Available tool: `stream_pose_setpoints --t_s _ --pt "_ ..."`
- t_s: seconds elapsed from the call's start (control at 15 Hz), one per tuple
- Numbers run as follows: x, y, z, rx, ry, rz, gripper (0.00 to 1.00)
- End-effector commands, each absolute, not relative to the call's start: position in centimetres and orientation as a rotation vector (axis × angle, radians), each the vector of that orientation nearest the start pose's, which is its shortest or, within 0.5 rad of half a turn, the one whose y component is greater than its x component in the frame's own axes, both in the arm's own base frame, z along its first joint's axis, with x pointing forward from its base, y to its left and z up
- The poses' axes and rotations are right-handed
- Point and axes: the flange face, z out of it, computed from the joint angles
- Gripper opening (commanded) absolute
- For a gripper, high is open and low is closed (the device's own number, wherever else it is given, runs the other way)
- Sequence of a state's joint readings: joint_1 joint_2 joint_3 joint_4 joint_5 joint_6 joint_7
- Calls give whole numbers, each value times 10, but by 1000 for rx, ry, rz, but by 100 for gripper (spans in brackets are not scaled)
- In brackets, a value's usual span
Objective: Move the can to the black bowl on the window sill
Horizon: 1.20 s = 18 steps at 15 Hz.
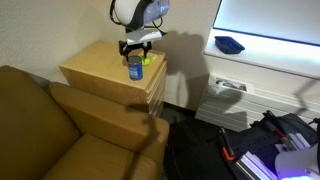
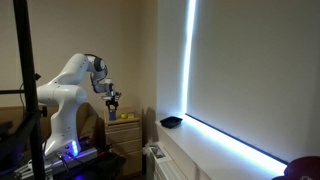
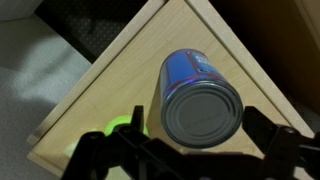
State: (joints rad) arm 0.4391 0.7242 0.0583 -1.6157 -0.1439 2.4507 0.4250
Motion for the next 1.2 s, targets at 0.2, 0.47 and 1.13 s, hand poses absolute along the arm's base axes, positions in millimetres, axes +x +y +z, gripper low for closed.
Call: stream_pose_setpoints --t_s 0.2,0.47,1.13 --pt "620 348 203 -3123 -312 -241 100" --pt "615 348 201 -3132 -305 -210 100" --pt "616 346 197 -3137 -297 -210 100"
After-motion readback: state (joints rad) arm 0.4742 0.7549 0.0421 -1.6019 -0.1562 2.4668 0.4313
